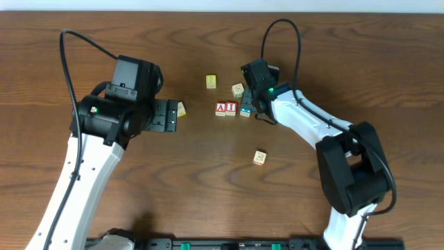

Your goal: Spell out Ai2

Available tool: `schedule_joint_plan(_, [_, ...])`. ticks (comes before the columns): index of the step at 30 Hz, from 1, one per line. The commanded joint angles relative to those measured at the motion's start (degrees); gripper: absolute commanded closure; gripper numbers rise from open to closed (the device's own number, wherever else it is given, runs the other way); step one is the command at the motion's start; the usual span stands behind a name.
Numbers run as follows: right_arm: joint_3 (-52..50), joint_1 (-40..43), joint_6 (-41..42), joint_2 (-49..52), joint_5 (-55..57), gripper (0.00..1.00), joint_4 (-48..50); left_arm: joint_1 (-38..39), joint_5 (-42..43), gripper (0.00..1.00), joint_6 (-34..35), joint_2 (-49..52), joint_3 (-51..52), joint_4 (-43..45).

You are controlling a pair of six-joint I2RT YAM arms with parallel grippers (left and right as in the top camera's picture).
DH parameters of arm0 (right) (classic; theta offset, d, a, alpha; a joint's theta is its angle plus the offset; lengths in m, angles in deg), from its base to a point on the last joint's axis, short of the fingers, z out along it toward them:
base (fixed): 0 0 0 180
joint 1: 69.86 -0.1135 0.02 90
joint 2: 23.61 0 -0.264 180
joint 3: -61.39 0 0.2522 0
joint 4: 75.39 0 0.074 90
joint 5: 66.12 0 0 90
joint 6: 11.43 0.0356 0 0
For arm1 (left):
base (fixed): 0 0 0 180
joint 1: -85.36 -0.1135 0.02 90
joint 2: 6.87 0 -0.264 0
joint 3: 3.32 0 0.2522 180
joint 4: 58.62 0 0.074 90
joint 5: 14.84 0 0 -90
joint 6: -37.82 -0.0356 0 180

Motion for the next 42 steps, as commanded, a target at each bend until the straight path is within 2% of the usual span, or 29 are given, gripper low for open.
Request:
schedule_joint_plan(1, [-1.75,0.04,0.96,0.07,-0.74,0.87,1.44,-0.07,0.22,0.05,0.68,0.09,0.17,-0.20])
schedule_joint_plan(42, [-2.12,-1.51,0.92,0.07,-4.79,0.86,4.46,-0.04,0.20,0.05,0.68,0.11,0.17,-0.17])
